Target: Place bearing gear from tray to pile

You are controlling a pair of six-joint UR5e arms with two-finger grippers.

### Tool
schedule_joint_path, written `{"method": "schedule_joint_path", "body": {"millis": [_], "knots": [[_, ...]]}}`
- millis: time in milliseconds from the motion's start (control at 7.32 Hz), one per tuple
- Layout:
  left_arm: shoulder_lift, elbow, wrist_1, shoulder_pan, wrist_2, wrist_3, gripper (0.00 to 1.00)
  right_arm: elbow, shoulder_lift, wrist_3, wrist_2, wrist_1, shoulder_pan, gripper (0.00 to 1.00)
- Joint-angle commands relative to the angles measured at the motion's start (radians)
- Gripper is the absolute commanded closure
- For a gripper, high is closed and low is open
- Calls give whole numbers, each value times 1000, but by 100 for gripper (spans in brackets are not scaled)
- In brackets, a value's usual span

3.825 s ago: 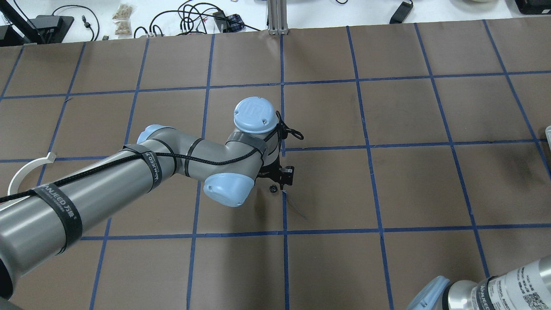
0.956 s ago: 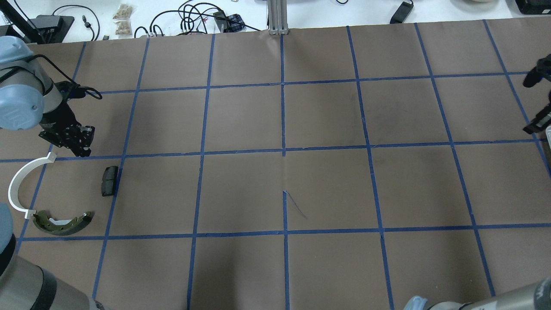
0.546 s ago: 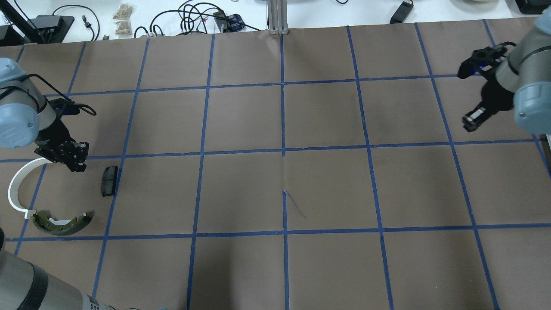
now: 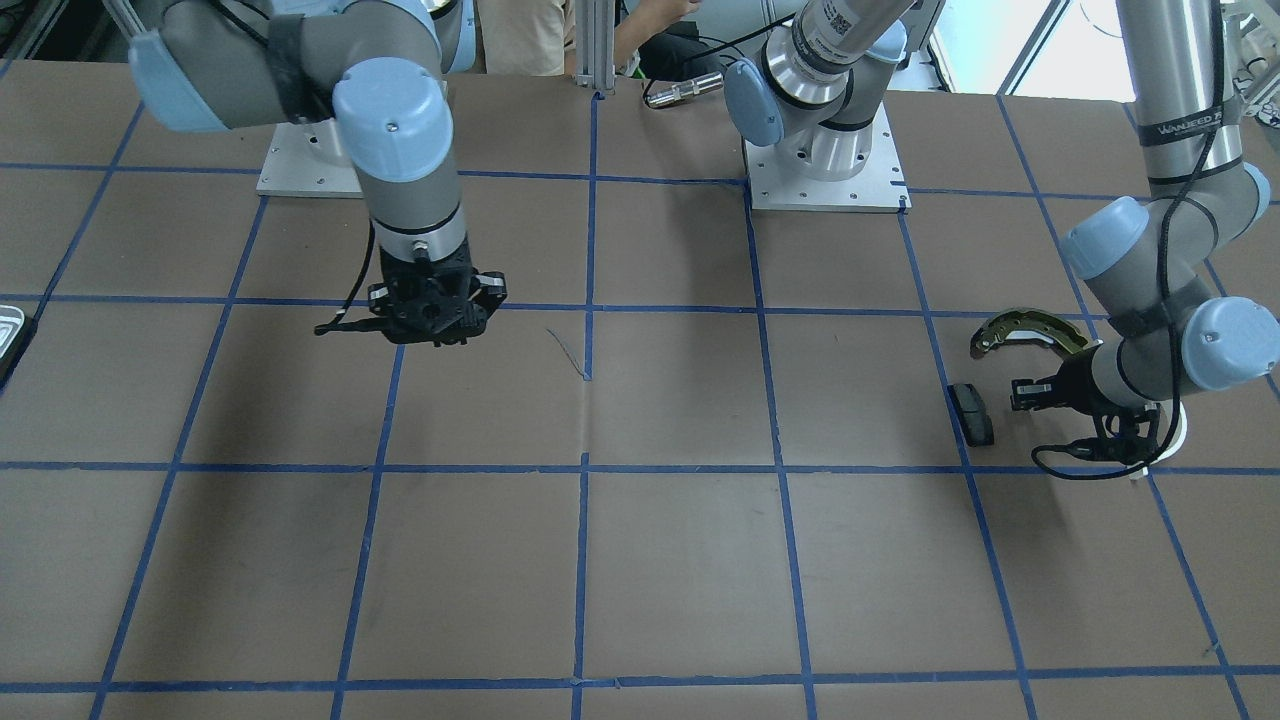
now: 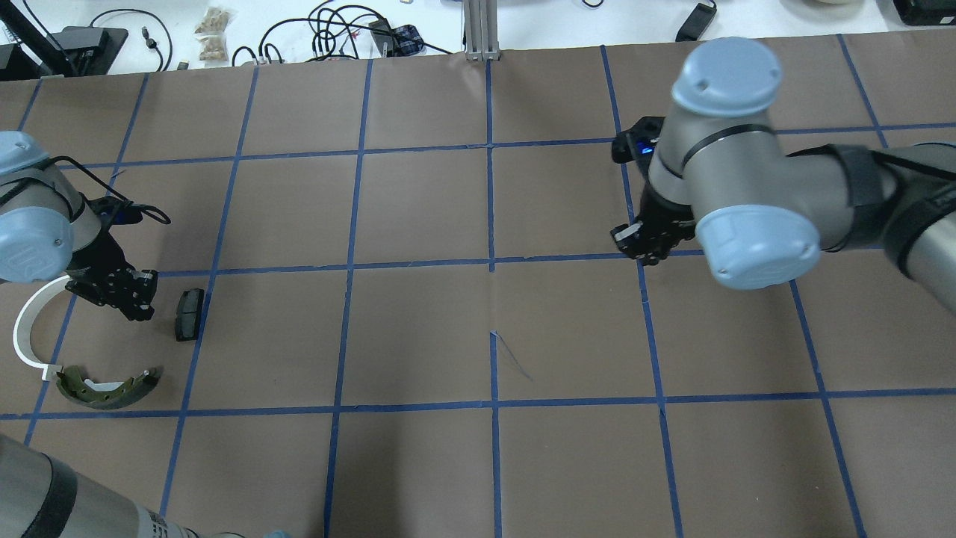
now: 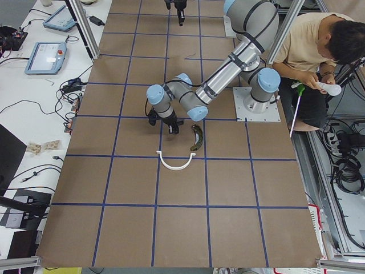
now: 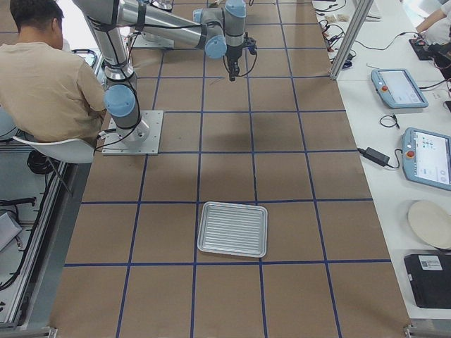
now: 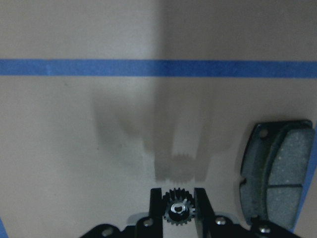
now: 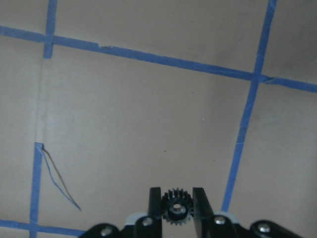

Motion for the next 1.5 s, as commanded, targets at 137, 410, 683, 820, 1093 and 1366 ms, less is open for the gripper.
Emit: {"method": "schedule_joint_path", "body": {"millis": [137,410,683,820,1093,1366], "knots": [[13,43,0,-24,-65,-13,0,-4,165,386,67,-212,217,100],[24,203,-148,-85,-66,-58,0,-93,244,527,76,-226,257,100],[46,336,-338,-239,-86,-253,0,-152,319,584,80,-233,257,70],[53,350,-350,-324,-132,-372,0,-156,325,573,80,-235,256,6],[53,348,-347,-462,-198,-518,0,-234,278,454,74,-118,183,0],[58,336,-337,-553,-203,-565,0,-265,182,218,65,46,39,0]]}}
